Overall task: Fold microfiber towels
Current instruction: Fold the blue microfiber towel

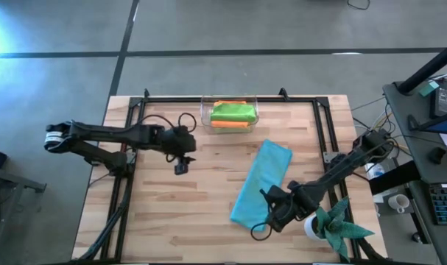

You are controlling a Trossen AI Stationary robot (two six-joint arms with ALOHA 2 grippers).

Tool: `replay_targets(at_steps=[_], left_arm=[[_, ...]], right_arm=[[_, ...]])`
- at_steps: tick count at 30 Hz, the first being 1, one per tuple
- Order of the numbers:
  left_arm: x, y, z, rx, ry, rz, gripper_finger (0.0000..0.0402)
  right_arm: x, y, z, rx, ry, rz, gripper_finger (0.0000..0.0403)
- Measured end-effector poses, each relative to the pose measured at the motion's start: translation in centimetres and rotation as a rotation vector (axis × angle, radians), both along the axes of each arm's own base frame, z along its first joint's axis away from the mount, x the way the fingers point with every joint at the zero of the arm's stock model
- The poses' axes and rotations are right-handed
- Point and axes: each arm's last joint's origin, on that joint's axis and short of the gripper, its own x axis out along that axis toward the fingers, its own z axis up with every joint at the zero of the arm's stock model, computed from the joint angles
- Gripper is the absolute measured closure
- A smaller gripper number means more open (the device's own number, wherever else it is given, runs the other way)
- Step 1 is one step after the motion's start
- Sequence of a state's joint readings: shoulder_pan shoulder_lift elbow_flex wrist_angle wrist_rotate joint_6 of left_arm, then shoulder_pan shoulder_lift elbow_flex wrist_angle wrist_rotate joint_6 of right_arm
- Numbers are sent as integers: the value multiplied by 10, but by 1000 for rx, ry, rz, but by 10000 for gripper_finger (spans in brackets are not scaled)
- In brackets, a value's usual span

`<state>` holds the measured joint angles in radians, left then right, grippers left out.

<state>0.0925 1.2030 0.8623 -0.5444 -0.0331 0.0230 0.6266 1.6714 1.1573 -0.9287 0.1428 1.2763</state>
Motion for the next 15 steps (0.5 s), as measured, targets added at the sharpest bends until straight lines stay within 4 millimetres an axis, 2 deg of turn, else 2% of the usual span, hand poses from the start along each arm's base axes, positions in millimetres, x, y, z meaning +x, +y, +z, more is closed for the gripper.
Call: replay_targets(at_steps=[6,10,15], left_arm=[[34,-3,8,26,-243,-32,219],[56,-4,3,33,-290,-45,219],[81,-12,-6,25,-308,-68,219]], right_arm=[[3,-1,5,-43,-68,-53,364],[4,-4,16,-84,-160,-97,364],[0,-11,33,-90,-289,-248,364]])
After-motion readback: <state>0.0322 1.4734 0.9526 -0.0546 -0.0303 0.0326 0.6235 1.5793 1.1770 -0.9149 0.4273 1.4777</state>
